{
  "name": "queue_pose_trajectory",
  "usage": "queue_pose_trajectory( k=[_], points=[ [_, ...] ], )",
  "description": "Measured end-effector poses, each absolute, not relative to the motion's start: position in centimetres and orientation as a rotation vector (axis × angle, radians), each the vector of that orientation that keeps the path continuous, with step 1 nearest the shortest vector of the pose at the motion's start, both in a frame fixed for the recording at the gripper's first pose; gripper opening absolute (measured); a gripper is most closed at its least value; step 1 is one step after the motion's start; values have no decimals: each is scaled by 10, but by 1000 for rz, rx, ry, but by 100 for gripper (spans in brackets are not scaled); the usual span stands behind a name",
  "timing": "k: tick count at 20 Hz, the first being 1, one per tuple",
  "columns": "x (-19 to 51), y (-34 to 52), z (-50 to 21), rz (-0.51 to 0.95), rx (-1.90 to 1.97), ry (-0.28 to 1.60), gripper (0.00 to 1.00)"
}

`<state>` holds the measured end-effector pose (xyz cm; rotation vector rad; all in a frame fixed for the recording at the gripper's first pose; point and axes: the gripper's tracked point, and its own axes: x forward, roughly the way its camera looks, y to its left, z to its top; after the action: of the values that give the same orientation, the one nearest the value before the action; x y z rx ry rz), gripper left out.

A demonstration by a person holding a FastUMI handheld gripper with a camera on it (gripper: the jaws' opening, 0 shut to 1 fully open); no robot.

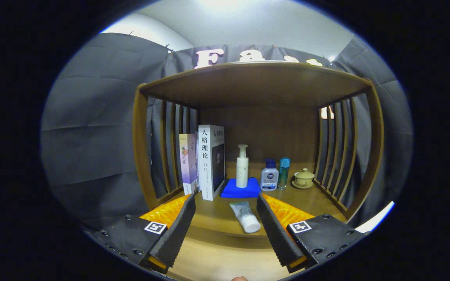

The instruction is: Pull open the drawer, take out the items inside it, and place them on the countertop above the cabinet.

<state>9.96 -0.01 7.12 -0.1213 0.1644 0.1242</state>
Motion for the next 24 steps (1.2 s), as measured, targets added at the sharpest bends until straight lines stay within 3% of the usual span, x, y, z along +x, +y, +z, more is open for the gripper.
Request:
queue_pose_trajectory(
  k=[14,24],
  points=[
    [-11,-14,-4,0,-114,117,100],
    [-65,-22,-66,-13,-183,117,100]
  ],
)
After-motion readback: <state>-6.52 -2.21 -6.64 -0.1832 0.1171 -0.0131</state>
